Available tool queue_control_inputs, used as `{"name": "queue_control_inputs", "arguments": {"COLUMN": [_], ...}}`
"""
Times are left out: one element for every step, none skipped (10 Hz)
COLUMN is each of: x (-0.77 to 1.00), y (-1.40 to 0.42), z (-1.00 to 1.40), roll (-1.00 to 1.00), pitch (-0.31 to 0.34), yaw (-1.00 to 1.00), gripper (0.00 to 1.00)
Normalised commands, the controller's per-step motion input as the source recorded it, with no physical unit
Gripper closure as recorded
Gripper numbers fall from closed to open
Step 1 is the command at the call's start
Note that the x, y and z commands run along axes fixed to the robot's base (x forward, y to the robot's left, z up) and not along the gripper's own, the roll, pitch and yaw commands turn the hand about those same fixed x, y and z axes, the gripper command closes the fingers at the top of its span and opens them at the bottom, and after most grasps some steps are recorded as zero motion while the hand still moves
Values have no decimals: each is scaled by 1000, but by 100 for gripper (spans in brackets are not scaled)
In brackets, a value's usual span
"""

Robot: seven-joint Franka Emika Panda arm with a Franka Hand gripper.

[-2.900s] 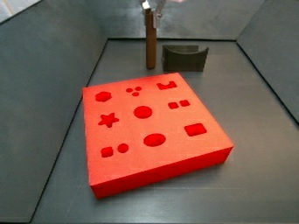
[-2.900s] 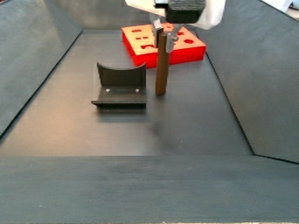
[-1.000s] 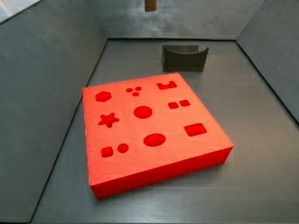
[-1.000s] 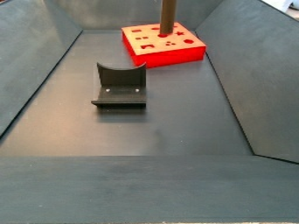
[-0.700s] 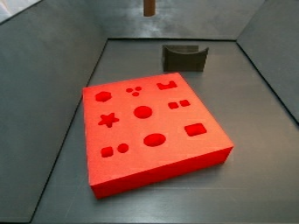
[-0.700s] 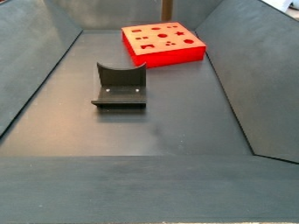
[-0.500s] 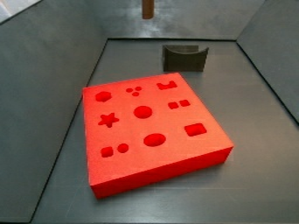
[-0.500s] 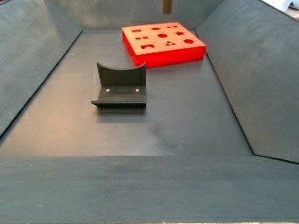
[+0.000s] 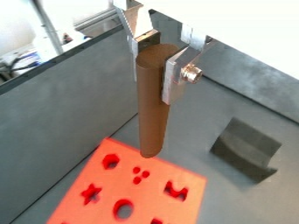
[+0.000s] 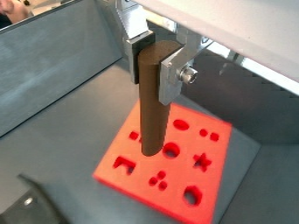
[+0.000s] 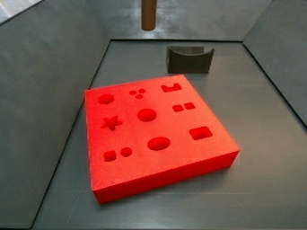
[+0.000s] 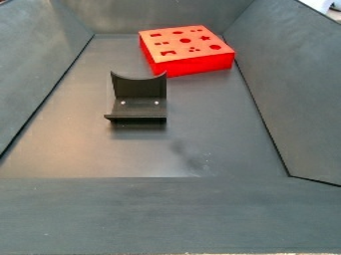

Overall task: Pick up the oval object. Move up. Move to above the board. Insert the oval object.
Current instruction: Move to above the board, then insert the oval object.

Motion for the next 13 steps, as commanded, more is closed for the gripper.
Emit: {"name": "queue_control_inputs", "arguments": {"x": [101, 90, 82, -20, -86, 0, 0, -11, -129, 0, 0, 0, 0], "y": [-567, -268, -189, 34, 180, 0, 0, 20, -309, -140, -46, -29, -23], "z": [96, 48, 40, -123, -9, 0, -14, 0, -149, -11, -26, -34, -46], "roll": [48, 55, 54, 0, -94, -23, -13, 0, 0, 37, 37, 34, 34], "pitch": [119, 111, 105, 0, -3, 0, 4, 0, -94, 0, 0, 0, 0], "yaw": [60, 19, 19, 0, 74, 0, 0, 0, -406, -943, -1000, -1000, -1000], "gripper": [100, 100, 100, 100, 100, 100, 100, 100, 100, 100, 100, 100, 100]}}
